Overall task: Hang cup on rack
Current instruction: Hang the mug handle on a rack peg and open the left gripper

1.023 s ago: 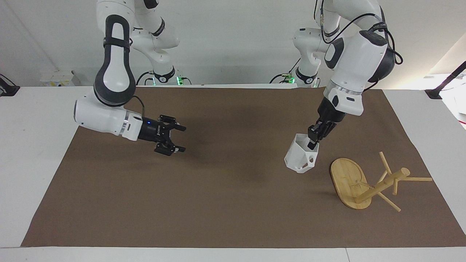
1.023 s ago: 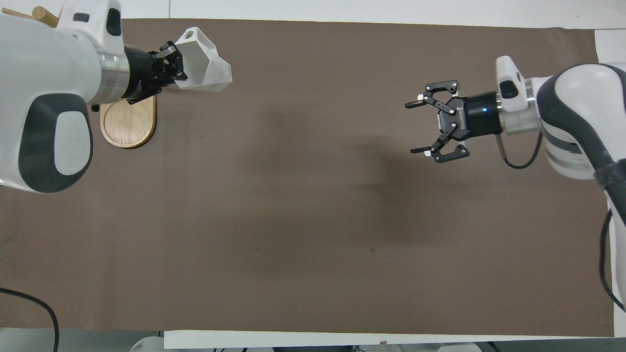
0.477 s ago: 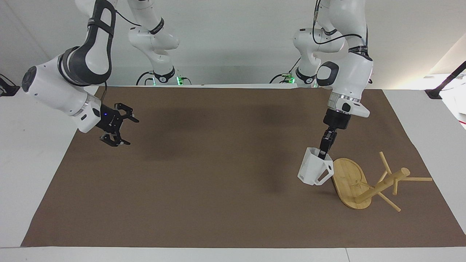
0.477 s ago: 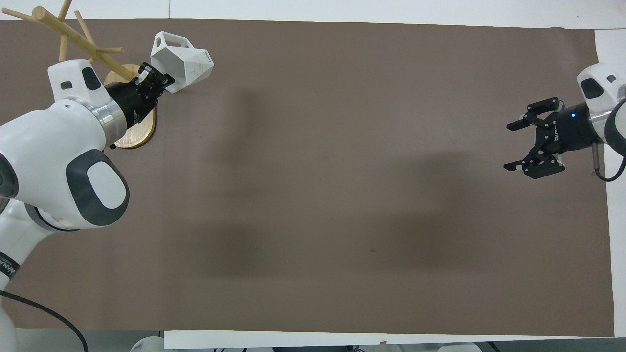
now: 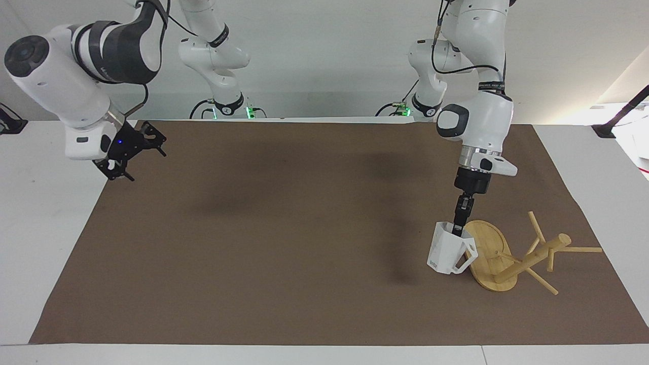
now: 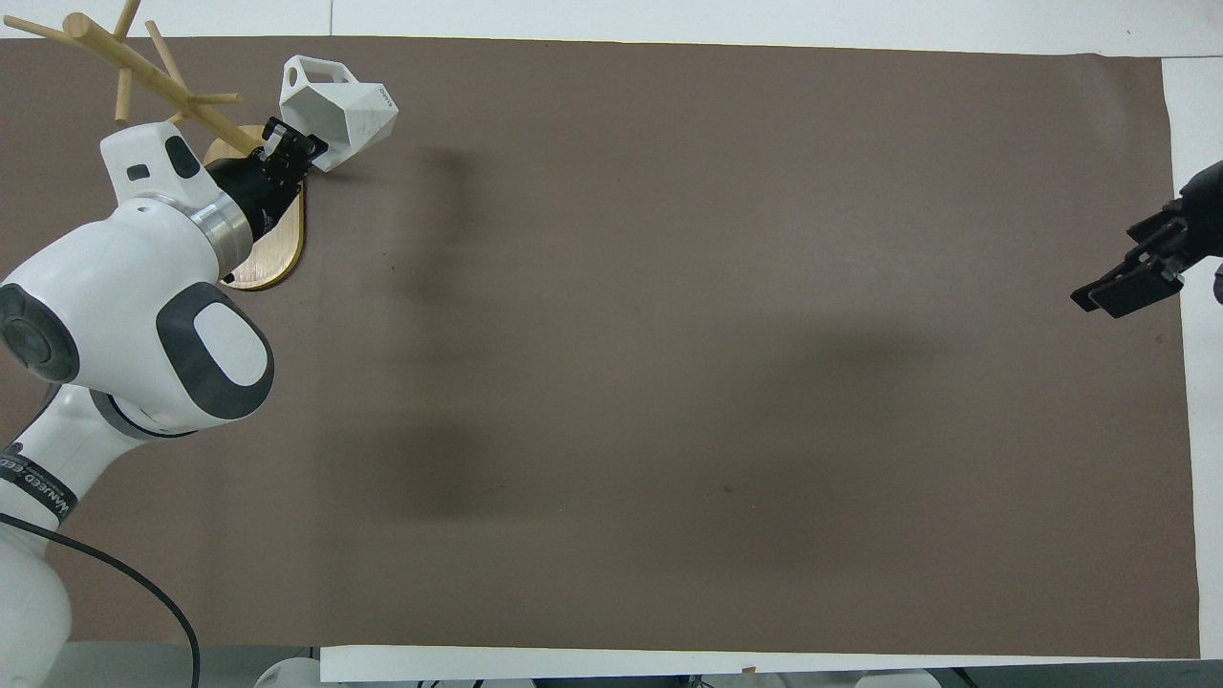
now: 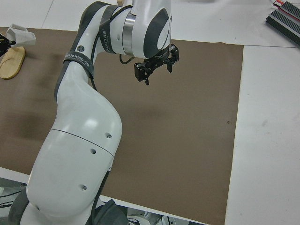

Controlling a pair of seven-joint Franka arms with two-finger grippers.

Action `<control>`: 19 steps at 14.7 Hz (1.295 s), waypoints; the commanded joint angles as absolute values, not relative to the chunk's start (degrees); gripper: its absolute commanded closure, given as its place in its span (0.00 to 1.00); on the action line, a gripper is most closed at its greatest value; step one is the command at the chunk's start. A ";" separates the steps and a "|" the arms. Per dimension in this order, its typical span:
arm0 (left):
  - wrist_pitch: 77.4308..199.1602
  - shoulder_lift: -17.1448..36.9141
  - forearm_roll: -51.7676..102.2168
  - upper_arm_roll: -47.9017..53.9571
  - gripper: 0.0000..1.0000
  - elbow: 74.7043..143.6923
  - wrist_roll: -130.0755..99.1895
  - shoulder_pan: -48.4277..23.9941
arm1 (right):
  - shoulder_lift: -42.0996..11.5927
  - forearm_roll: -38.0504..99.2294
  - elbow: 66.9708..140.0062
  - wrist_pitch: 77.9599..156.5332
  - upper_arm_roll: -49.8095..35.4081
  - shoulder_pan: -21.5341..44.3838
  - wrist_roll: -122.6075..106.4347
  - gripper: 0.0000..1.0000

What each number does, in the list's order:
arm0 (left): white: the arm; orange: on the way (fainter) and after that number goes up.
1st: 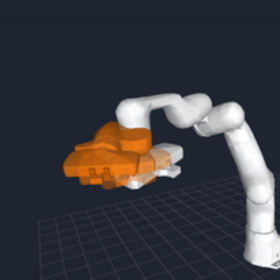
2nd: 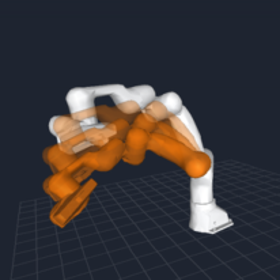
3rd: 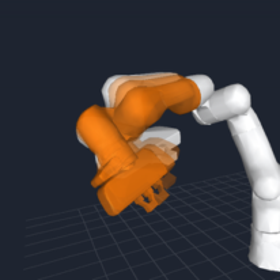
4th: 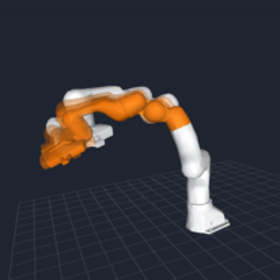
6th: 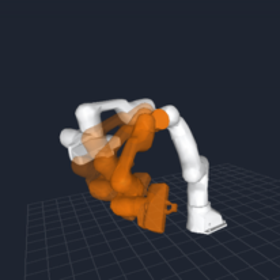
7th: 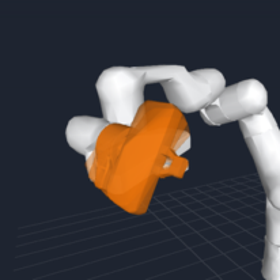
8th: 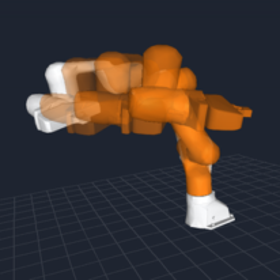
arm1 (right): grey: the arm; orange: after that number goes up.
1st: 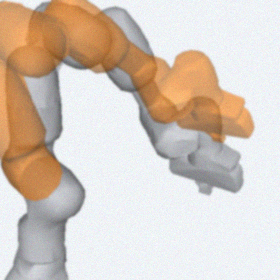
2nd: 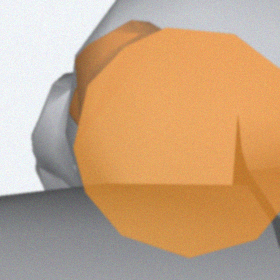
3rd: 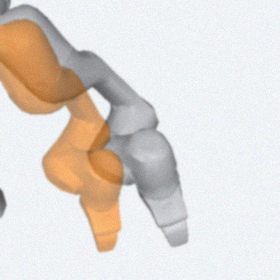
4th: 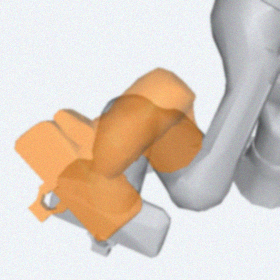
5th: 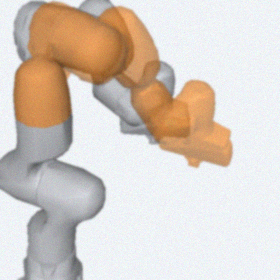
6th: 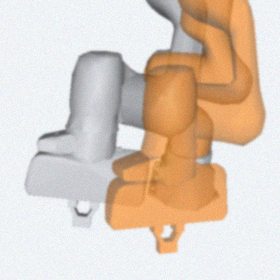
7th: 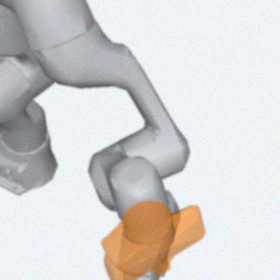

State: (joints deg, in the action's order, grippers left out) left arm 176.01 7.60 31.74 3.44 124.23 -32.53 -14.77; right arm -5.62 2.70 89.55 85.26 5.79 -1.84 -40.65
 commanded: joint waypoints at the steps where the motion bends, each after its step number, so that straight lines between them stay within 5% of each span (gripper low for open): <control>1: 176.31 7.47 33.22 3.87 1.00 124.27 -25.41 -12.40 | -3.00 1.50 85.36 80.52 5.54 -1.94 -21.52 0.01; 6: 174.65 6.50 33.22 3.96 1.00 126.04 -23.38 -10.20 | 1.84 -1.23 85.78 76.65 6.32 -0.27 -12.57 0.01; 16: 169.72 6.33 33.49 3.69 1.00 125.42 -21.45 -5.10 | 1.32 -2.20 87.01 76.03 6.86 1.49 -7.65 0.01; 19: 169.89 6.33 33.57 3.52 0.73 125.16 -21.45 -4.83 | 1.41 -2.20 87.19 75.85 6.86 1.58 -7.65 0.01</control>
